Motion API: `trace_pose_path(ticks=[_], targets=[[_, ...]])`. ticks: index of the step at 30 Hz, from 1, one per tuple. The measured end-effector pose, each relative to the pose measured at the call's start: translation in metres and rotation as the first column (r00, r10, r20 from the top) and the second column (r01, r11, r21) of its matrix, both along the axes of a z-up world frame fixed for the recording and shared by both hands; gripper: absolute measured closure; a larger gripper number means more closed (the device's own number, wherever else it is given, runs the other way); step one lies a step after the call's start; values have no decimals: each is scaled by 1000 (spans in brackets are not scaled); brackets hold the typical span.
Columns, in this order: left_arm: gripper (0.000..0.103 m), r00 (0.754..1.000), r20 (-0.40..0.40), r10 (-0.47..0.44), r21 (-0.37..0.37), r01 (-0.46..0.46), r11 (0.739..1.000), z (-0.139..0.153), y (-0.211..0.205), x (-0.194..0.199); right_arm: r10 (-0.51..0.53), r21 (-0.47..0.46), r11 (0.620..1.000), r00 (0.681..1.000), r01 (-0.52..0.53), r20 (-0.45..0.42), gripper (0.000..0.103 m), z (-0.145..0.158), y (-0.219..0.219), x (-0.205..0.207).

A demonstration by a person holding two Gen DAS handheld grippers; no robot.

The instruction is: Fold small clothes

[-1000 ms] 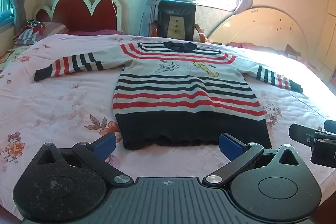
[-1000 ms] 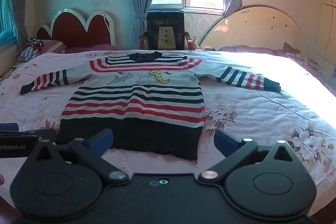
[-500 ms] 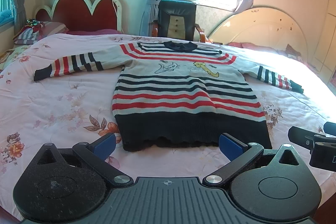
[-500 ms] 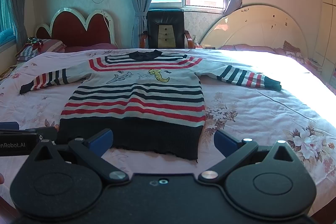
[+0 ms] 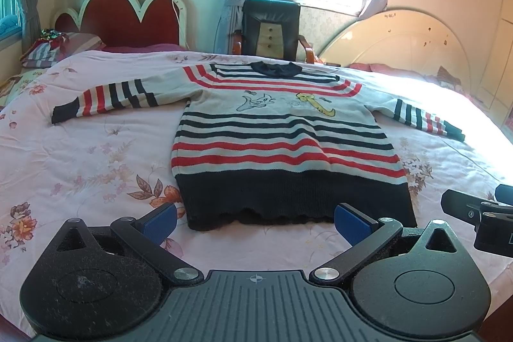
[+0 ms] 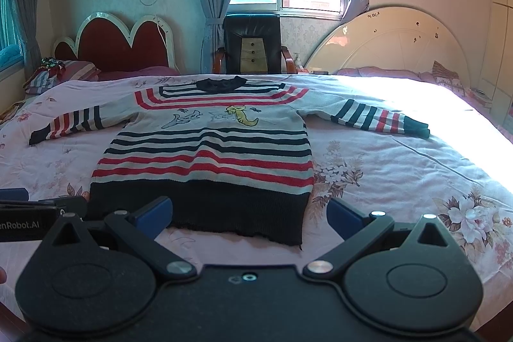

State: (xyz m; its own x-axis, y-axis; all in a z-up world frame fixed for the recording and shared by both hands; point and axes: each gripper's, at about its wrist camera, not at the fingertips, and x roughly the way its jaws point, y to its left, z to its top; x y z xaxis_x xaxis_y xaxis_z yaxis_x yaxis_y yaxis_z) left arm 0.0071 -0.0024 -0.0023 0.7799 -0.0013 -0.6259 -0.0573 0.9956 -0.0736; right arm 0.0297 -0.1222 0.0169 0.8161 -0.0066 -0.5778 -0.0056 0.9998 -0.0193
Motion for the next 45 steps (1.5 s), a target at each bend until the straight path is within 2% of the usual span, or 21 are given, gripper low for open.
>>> trace_pose_path(ticks=[45], targets=[[0,1000,-7,-2,16,3,1000,-1,-6,-1,-5,11,1000,1000,5,6,1,0,-2,2]])
